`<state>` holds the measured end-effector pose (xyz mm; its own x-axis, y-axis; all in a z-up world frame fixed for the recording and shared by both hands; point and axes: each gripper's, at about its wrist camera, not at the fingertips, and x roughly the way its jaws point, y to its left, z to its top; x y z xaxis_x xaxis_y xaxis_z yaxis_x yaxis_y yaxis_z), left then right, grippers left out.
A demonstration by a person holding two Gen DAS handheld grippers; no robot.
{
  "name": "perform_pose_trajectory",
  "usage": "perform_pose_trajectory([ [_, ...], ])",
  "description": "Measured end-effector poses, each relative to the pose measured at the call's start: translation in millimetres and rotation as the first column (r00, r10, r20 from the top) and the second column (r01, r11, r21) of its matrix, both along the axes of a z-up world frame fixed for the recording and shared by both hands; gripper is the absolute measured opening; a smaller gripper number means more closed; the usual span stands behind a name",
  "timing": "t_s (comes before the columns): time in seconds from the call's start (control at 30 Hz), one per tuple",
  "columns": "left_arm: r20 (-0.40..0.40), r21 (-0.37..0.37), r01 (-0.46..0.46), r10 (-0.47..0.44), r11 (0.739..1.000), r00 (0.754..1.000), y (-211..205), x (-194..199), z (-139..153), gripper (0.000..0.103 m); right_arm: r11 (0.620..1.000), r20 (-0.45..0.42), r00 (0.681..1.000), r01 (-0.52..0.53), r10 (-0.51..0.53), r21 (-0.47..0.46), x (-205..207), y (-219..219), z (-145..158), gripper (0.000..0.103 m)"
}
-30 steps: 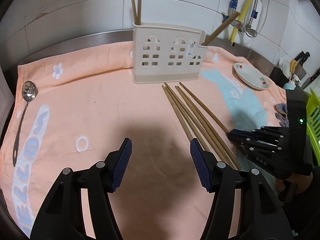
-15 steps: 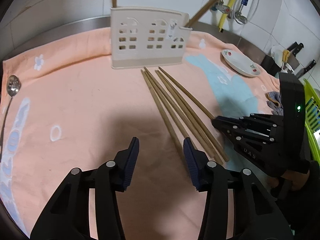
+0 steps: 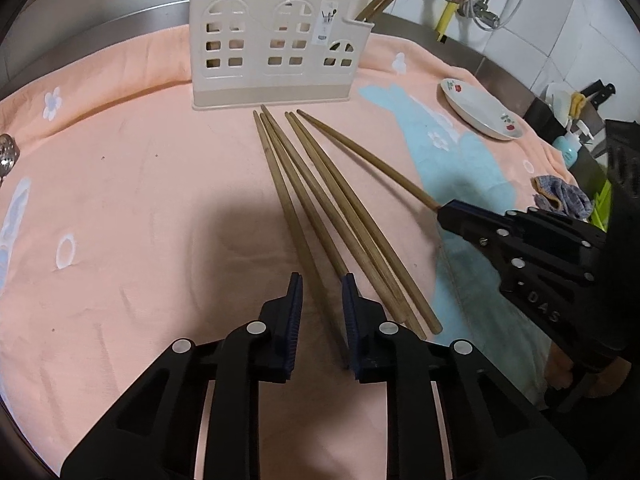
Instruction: Organize utensils
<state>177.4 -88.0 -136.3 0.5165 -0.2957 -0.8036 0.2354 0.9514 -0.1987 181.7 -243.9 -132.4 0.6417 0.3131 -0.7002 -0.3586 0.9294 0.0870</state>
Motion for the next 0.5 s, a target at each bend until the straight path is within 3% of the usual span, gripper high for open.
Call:
perform_pose_trajectory([
  [0.5, -0.051, 0.062, -0.051, 0.054, 0.997, 0.997, -9, 20, -13, 0.015, 0.999, 0.009, 1.000, 0.000, -0.001, 0.038, -1, -8, 3, 0.006],
])
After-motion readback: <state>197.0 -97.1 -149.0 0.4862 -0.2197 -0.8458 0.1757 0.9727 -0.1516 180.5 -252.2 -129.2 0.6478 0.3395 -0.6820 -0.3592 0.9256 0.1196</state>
